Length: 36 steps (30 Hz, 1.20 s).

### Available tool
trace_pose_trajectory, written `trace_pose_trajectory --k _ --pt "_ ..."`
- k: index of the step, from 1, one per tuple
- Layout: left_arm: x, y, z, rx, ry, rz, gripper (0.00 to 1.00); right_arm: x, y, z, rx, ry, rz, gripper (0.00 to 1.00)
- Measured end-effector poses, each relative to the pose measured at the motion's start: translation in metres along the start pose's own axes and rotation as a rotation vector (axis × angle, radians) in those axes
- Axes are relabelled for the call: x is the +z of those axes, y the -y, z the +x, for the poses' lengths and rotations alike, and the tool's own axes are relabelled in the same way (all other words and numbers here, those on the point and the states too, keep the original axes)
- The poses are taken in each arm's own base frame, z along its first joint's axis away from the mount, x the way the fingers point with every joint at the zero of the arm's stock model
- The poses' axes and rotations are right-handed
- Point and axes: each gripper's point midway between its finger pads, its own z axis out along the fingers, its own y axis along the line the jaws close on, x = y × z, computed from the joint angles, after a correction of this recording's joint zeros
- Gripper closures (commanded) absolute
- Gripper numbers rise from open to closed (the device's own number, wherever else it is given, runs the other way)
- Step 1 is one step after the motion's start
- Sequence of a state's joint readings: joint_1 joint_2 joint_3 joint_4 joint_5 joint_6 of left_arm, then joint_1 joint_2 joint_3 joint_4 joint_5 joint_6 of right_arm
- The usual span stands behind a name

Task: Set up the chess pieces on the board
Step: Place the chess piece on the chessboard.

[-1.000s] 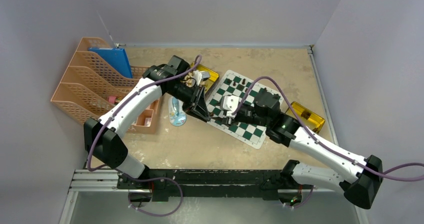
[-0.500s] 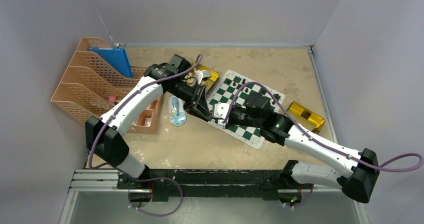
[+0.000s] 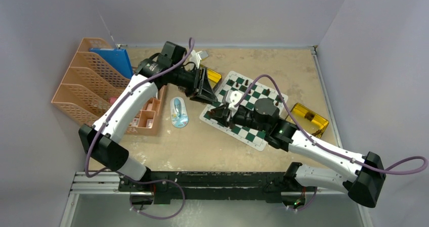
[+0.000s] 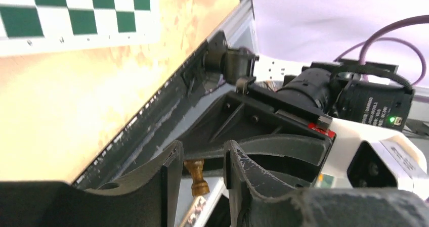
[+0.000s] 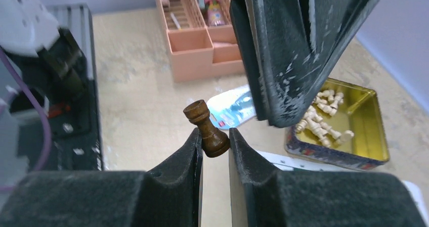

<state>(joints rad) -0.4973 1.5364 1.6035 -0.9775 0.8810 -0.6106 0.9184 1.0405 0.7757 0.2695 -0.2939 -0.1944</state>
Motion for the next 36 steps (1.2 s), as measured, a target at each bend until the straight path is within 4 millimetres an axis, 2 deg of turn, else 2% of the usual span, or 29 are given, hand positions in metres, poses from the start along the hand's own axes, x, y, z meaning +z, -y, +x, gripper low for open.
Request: trace_pose_trajectory --k 4,10,14,20,24,31,36 --pt "-0.013 0.013 -0.018 0.072 0.116 -0.026 0.62 0.003 0.009 -0.013 0.215 0.056 0.088 0.92" --pt "-0.036 0.024 -0.035 0.162 0.267 -0.105 0.62 0.023 0.018 -0.005 0.502 0.023 0.17 0.94" --pt "-0.049 0.033 -0.045 0.227 0.336 -0.133 0.6 0.029 0.022 -0.007 0.604 0.02 0.203 0.94" --pt "-0.061 0.036 -0.047 0.28 0.367 -0.181 0.59 0.027 0.028 -0.025 0.718 0.091 0.234 0.94" --pt "-0.061 0.033 -0.043 0.276 0.348 -0.193 0.61 0.027 0.03 -0.032 0.759 0.123 0.244 0.94" --pt "-0.048 0.032 -0.032 0.24 0.258 -0.127 0.7 0.026 0.035 -0.04 0.78 0.146 0.264 0.96" --pt "-0.046 0.03 -0.033 0.231 0.253 -0.123 0.68 0.025 0.039 -0.038 0.783 0.143 0.29 0.96"
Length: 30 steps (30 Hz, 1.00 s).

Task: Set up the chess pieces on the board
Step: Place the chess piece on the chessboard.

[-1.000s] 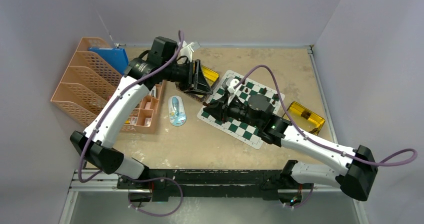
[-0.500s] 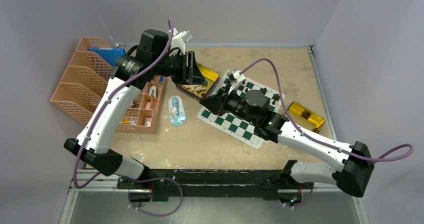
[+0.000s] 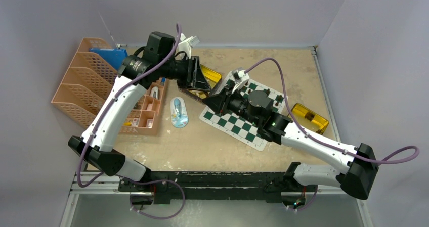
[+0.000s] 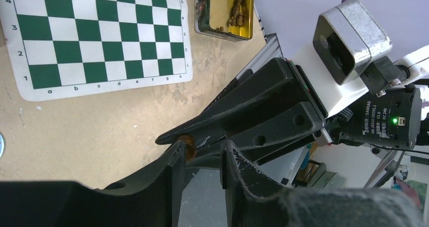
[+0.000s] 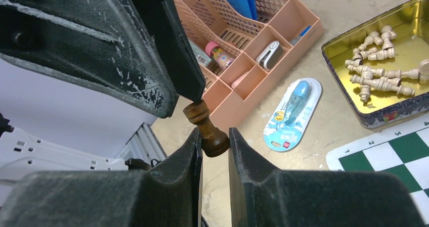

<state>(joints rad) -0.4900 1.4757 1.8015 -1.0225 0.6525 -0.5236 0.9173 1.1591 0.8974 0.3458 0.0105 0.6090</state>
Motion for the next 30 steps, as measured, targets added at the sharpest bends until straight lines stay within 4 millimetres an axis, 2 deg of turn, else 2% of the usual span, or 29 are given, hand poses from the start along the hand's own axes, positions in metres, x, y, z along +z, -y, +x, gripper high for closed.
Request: trace_pose_trajectory --k 4,13,18,22,28,30 --pt "0.0 0.001 0.0 0.002 -0.003 0.008 0.61 0.0 0.001 -0.001 -0.005 0.002 0.008 0.96" --pt "0.001 -0.001 -0.001 0.003 -0.002 -0.006 0.6 0.001 0.004 -0.003 -0.029 0.01 0.024 0.95" --pt "0.002 -0.006 -0.001 0.003 0.0 -0.03 0.53 0.002 0.006 -0.002 -0.049 0.005 0.027 0.94" --pt "0.002 -0.009 -0.002 0.005 0.008 -0.047 0.53 0.002 0.006 -0.003 -0.067 0.005 0.026 0.94" --pt "0.003 -0.018 -0.002 0.004 0.002 -0.091 0.53 0.0 -0.003 -0.017 -0.094 0.043 0.001 0.94" --pt "0.002 -0.018 -0.003 0.011 0.003 -0.097 0.57 -0.001 -0.004 -0.019 -0.098 0.049 -0.003 0.94"
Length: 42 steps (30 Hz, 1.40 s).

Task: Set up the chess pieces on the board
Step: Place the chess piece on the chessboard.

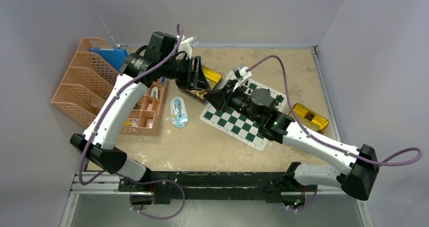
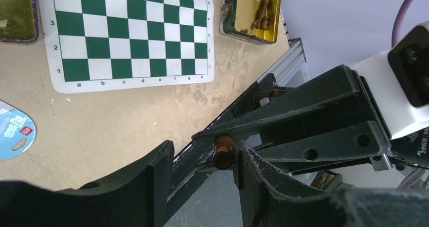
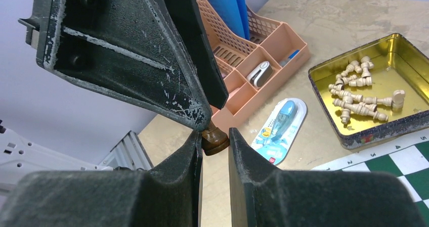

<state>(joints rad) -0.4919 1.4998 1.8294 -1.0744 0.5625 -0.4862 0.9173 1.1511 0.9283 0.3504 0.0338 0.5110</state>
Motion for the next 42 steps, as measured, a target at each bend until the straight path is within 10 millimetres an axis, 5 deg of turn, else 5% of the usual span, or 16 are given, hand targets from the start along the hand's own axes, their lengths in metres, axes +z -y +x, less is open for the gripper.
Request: trace_pose_trajectory --k 8,14,20,27,30,31,36,42 --pt "-0.001 0.011 -0.001 0.008 -0.004 0.056 0.88 0.0 -0.002 0.0 -0.001 -0.001 -0.01 0.95" --pt "-0.001 0.016 0.0 0.011 -0.008 0.085 1.0 0.0 -0.002 -0.001 0.0 0.002 -0.007 0.91" --pt "-0.001 0.015 -0.001 0.012 -0.006 0.083 1.0 -0.001 -0.001 -0.002 0.002 -0.002 0.0 0.55" --pt "0.003 0.006 -0.011 0.026 0.028 0.033 1.0 -0.024 0.0 -0.003 -0.022 -0.05 0.028 0.31" --pt "0.017 -0.003 -0.027 0.037 0.054 0.003 1.0 -0.047 -0.005 -0.014 -0.027 -0.044 0.034 0.04" --pt "0.024 -0.009 -0.034 0.043 0.066 -0.013 1.0 -0.055 -0.006 -0.02 -0.026 -0.035 0.039 0.02" --pt "0.071 -0.044 -0.066 0.087 0.113 -0.128 1.0 -0.096 -0.015 -0.056 -0.025 0.026 0.072 0.01" --pt "0.138 -0.07 -0.103 0.193 0.163 -0.227 1.0 -0.134 -0.013 -0.075 0.002 0.046 0.134 0.01"
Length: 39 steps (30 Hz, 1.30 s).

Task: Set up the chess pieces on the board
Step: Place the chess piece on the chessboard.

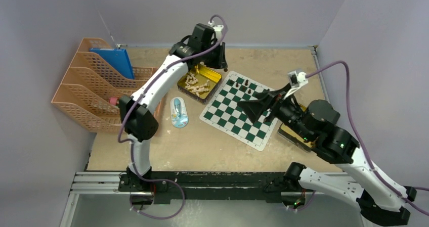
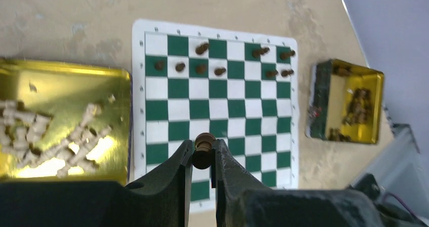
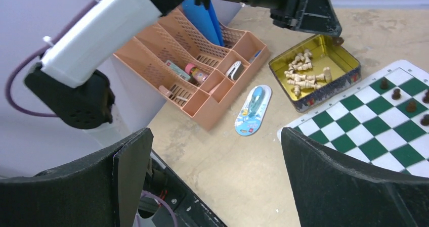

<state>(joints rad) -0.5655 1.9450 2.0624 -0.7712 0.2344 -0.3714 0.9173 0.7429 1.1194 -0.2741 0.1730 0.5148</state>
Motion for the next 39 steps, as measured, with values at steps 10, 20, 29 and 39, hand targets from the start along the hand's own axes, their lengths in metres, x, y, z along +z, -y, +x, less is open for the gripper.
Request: trace_pose_trajectory --k 10,20,29,39 --pt "0.117 -0.018 0.001 0.15 0.05 -0.101 1.0 -0.024 0.013 -0.009 0.033 0.026 0.074 0.01" --pt "0.16 -0.039 0.005 0.278 0.103 -0.177 1.0 -0.025 0.012 -0.016 0.066 0.023 0.101 0.01" --pt "0.197 -0.056 0.02 0.339 0.104 -0.188 1.0 -0.016 0.016 -0.006 0.075 -0.027 0.133 0.01" --pt "0.216 -0.069 0.042 0.344 0.065 -0.196 1.0 -0.017 0.017 -0.007 0.073 -0.032 0.146 0.01"
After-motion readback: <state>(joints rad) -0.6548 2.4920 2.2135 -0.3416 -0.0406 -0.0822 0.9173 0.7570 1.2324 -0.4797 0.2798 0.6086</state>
